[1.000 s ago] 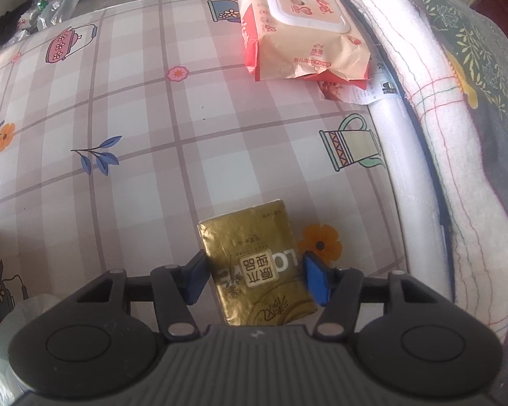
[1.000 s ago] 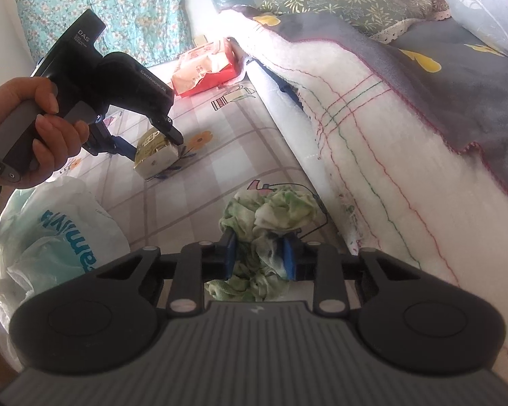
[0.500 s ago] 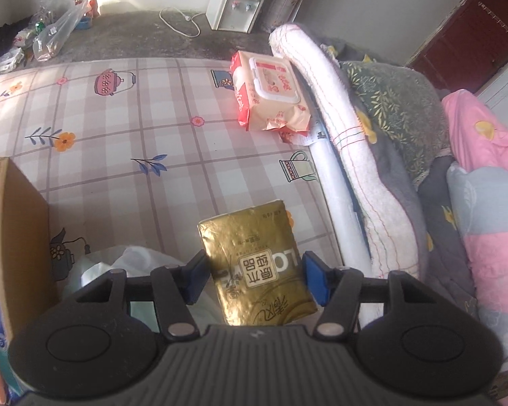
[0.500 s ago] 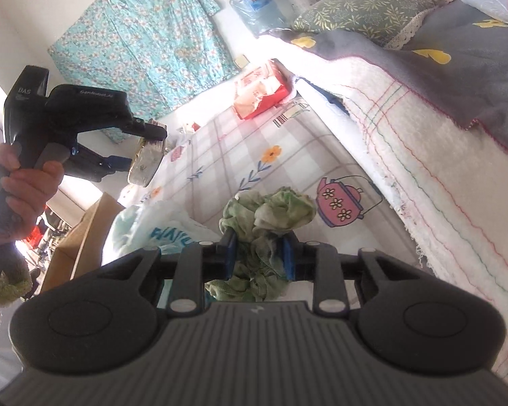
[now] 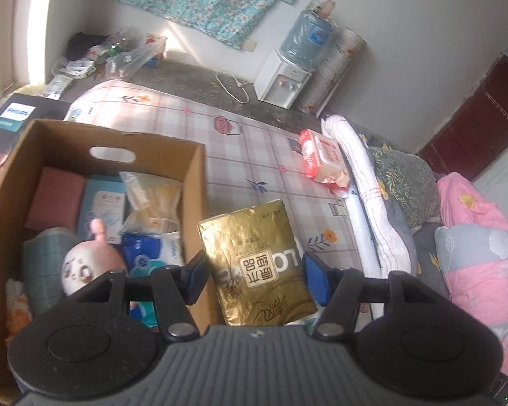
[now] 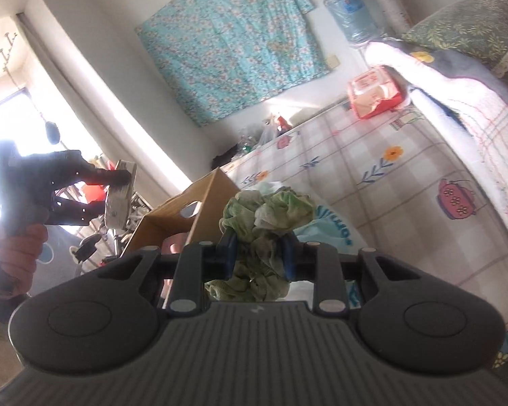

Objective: Organize soft objects
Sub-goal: 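Carry the gold box into the cardboard box with the left gripper while the right carries the scrunchie, then lower the gold box into the cardboard box with the left gripper while the right releases the scrunchie inside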

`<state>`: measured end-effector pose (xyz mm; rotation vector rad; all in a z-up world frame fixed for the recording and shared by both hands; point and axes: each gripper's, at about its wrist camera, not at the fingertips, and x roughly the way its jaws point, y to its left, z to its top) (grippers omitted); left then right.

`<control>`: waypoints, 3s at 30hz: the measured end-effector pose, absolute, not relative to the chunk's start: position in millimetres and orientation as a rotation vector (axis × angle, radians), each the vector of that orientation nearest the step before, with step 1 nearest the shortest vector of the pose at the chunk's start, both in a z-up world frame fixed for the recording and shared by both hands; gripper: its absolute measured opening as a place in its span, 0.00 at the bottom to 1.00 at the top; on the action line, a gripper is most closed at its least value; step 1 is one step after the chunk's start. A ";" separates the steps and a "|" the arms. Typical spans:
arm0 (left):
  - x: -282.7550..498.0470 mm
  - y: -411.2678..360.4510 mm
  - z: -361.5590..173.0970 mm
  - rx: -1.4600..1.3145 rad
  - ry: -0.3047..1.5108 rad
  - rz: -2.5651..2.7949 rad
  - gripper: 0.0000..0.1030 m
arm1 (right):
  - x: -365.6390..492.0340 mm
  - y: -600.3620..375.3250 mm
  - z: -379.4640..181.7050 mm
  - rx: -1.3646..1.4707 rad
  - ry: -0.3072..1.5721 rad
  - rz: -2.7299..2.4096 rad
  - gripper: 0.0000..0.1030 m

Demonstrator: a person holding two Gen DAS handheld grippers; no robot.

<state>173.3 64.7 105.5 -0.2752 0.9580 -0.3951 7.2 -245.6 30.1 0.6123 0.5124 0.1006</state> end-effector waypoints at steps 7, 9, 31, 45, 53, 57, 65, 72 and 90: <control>148.3 144.6 66.8 -0.323 0.996 -0.265 0.59 | 40.1 -184.9 40.4 0.571 0.601 0.270 0.25; 143.0 162.5 48.1 -0.324 1.033 -0.233 0.59 | 48.0 -168.1 43.7 0.553 0.623 0.305 0.25; 154.1 216.9 -35.2 -0.274 1.229 -0.179 0.59 | 141.1 11.0 29.4 0.138 0.920 0.543 0.48; 160.4 209.6 -40.9 -0.232 1.252 -0.176 0.59 | 129.0 -45.1 42.2 0.257 0.828 0.473 0.48; 163.6 204.5 -23.3 -0.235 1.204 -0.185 0.59 | 112.7 -96.0 48.1 0.422 0.758 0.389 0.51; 167.4 201.4 -16.6 -0.229 1.188 -0.186 0.59 | 103.0 -120.7 48.9 0.471 0.725 0.339 0.51; 183.4 190.1 -25.8 -0.371 1.203 -0.241 0.59 | 97.0 -153.2 36.2 0.555 0.710 0.281 0.51; 189.1 184.7 -48.0 -0.461 1.227 -0.207 0.57 | 95.1 -162.3 27.9 0.586 0.709 0.261 0.51; 188.5 174.2 -64.8 -0.251 1.355 -0.170 0.54 | 97.1 -164.8 15.7 0.608 0.729 0.261 0.52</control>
